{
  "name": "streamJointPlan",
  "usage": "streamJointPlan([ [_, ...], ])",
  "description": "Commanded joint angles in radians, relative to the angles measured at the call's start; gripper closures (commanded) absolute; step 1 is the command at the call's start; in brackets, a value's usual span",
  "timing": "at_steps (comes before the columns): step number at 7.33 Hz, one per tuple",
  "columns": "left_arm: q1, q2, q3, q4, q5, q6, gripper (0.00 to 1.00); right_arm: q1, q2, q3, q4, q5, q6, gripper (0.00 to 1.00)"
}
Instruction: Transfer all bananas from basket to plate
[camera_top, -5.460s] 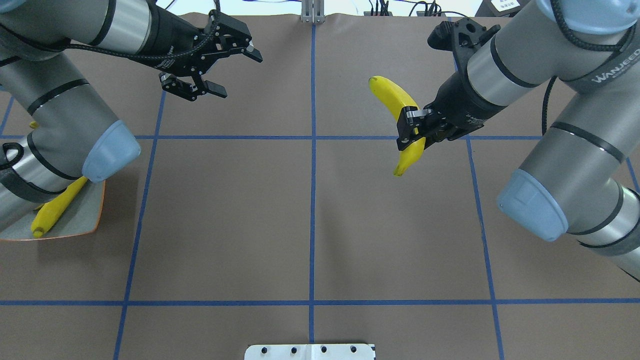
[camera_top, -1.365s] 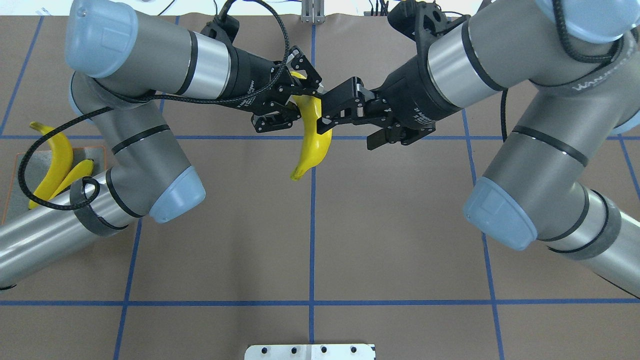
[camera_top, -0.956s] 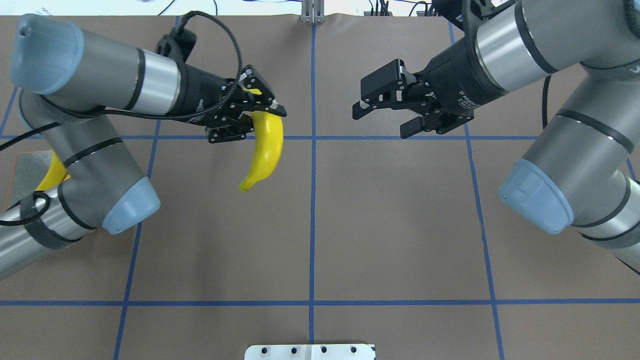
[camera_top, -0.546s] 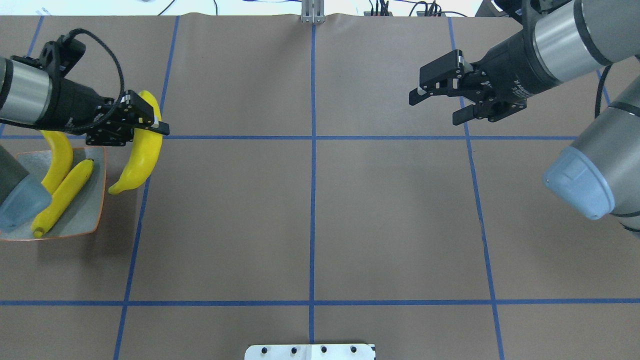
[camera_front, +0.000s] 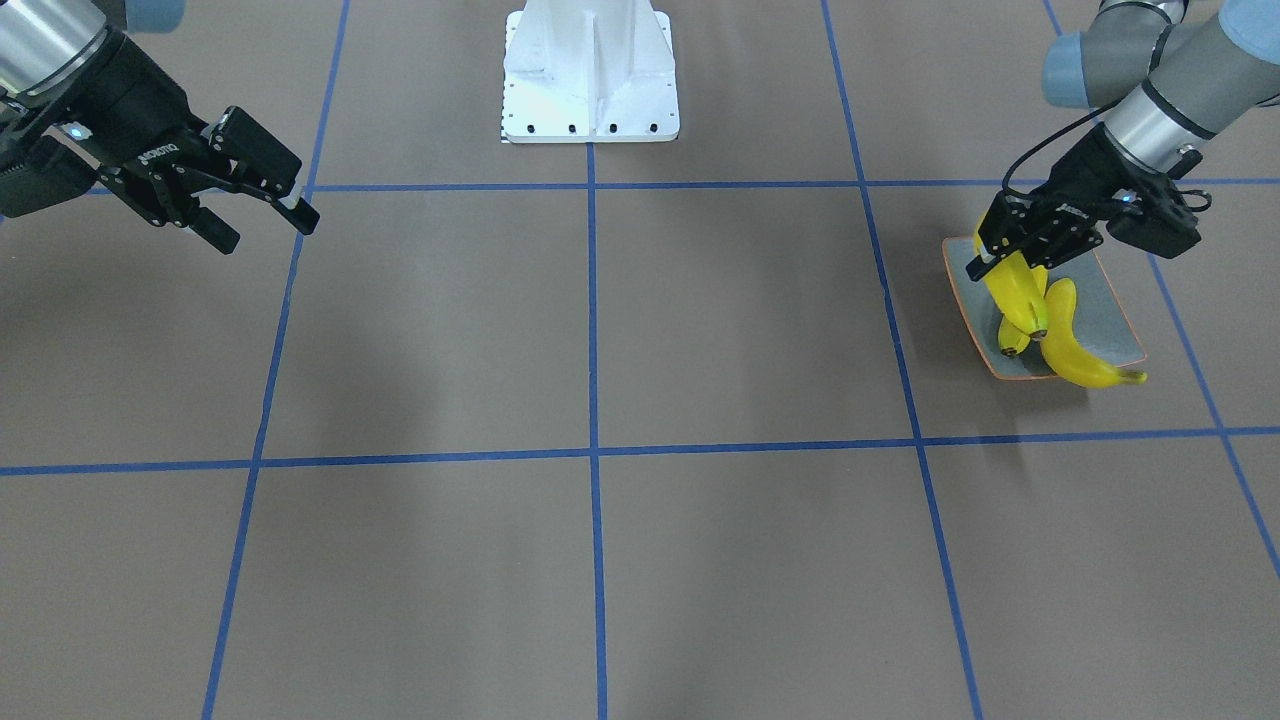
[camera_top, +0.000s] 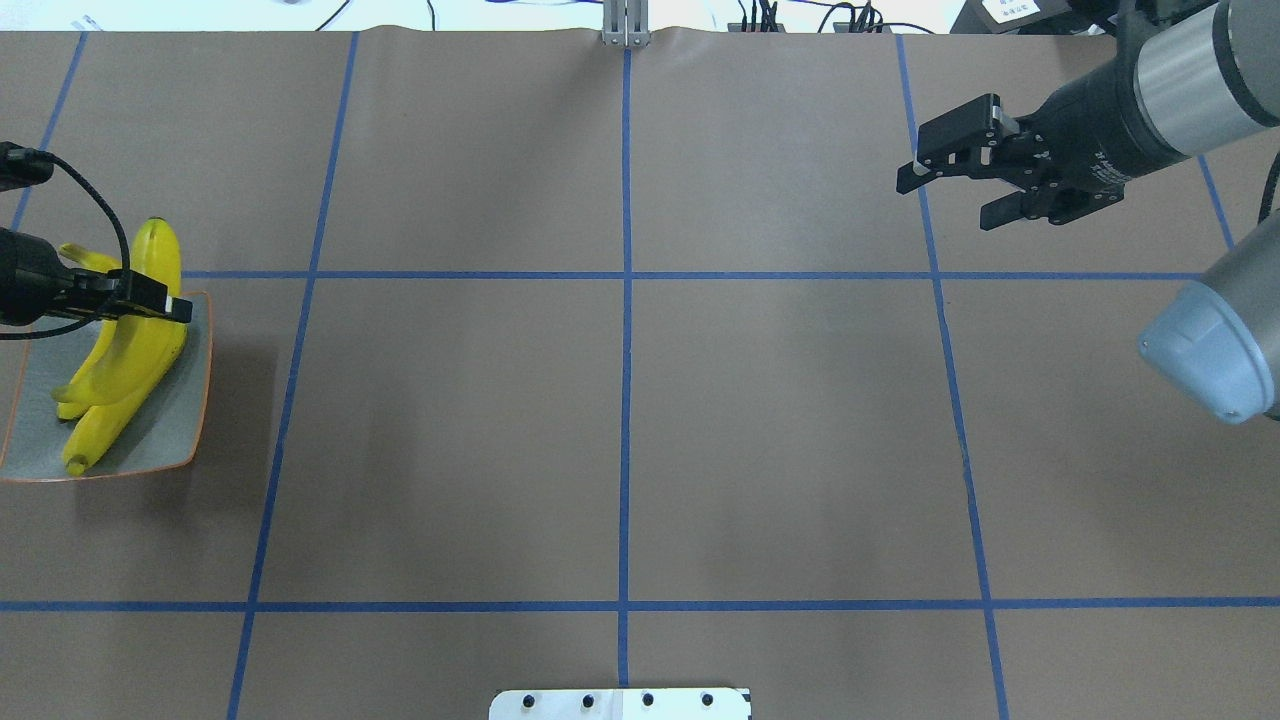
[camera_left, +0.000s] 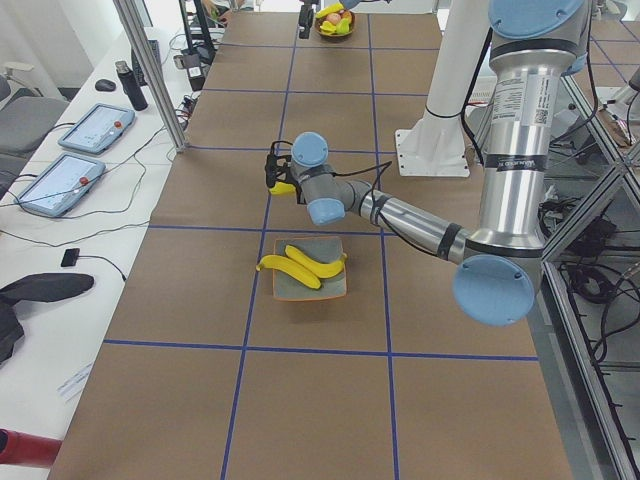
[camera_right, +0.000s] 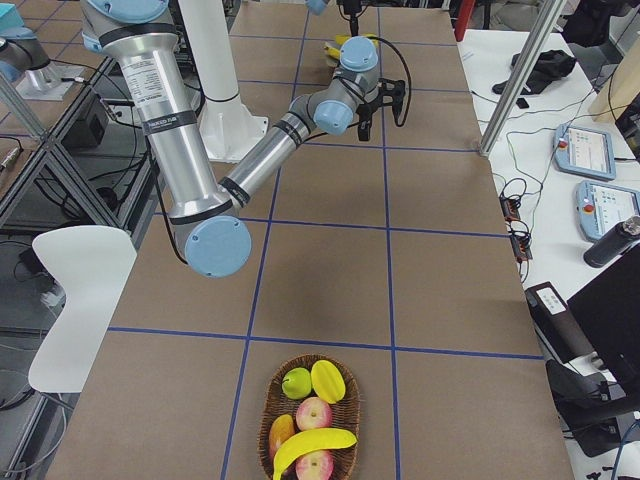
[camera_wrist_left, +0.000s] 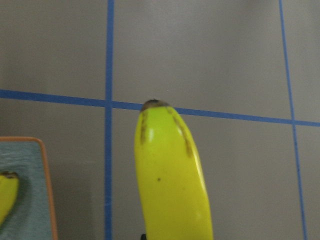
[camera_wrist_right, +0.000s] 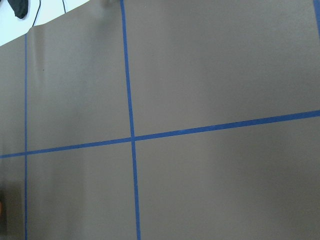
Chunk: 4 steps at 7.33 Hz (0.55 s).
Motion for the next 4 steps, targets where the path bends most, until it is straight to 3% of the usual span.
streamJointPlan([
  [1, 0.016, 0.038, -0.062, 0.201, 0.15, 0.23, 1.0, 0.001, -0.004, -0.014, 0.0, -0.006, -0.003, 0.0],
  [4, 0.191, 0.052, -0.195, 0.488, 0.354, 0.28, 1.0, 0.021, -0.032, -0.017, 0.0, -0.006, -0.005, 0.0],
])
